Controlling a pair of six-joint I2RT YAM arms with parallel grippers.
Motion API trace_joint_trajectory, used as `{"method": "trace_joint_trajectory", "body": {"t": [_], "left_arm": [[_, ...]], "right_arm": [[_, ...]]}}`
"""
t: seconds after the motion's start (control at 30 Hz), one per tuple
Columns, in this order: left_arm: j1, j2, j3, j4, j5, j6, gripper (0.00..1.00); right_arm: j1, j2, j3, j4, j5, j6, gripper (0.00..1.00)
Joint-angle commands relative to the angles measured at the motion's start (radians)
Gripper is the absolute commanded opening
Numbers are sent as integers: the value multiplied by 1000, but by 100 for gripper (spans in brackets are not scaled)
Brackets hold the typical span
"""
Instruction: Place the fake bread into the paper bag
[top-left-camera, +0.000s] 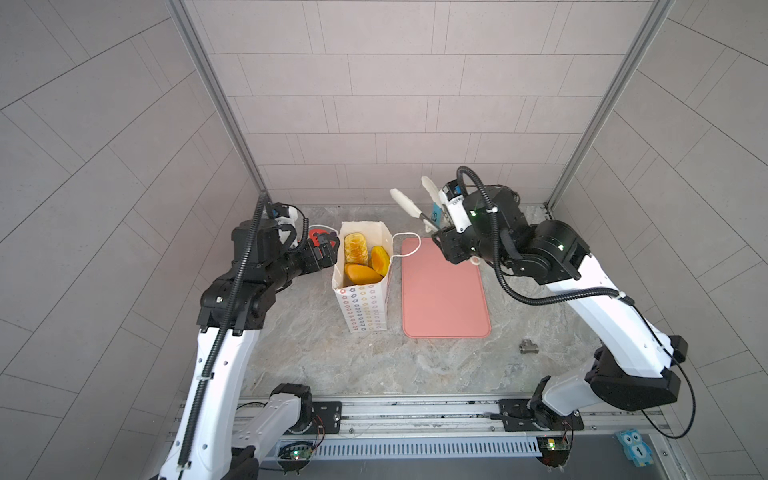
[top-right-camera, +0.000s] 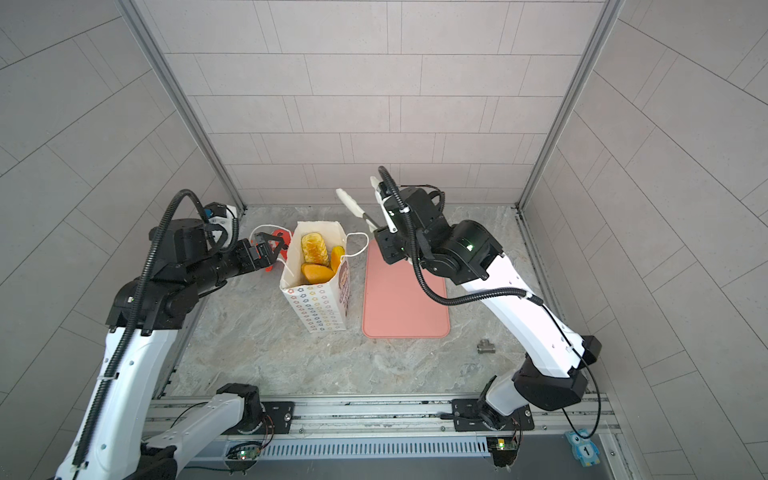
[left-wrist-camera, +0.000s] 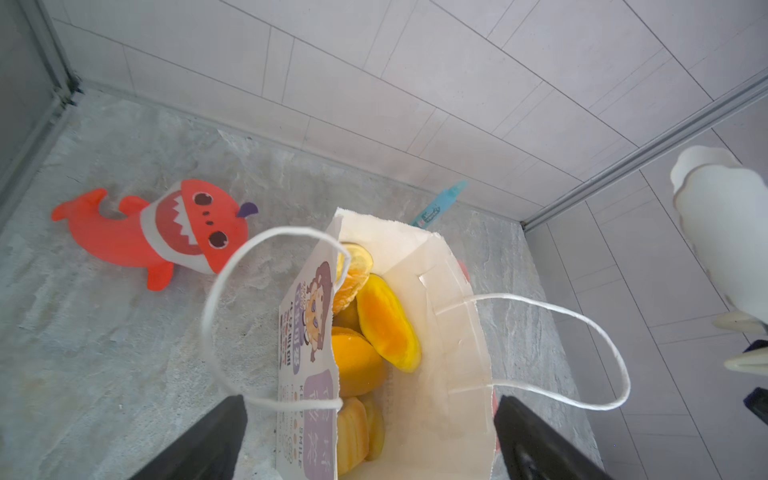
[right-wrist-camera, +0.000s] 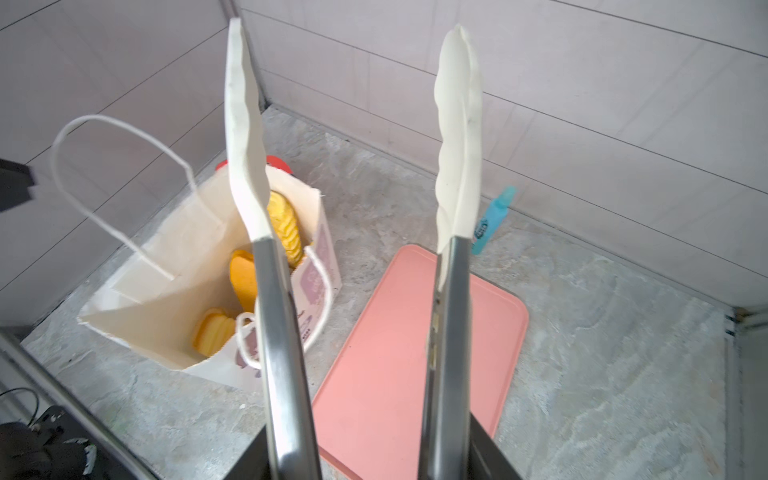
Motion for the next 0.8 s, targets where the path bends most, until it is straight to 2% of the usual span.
{"method": "trace_joint_trajectory", "body": {"t": [0.0,0.17,0.23,0.33,0.43,0.57,0.7,0.77], "left_arm": [[5,-15,42,-19,-142,17,100],[27,-32,38,23,-343,3,100],[59,-28,26,37,-372,-9,100],[145,-17,-15,64,-339,-51,100],[220,-19,-107,127,-332,-112,100],[297,-25,-324,288,-342,-216,100],[310,-13,-511,437,-426,-257,100],[310,-2,-578,503,-470,-248,100]], "right_arm": [[-106,-66,-75,63,-11,-9,54],[-355,-141,-262,171,-86,25,54],[-445,-147,-315,204,-134,39,54],[-545,-130,-391,236,-174,49,54],[-612,-106,-473,283,-174,46,54],[-686,-72,-595,348,-153,44,54],[-737,-30,-687,385,-145,59,54],[-740,-10,-733,411,-100,53,55]]}}
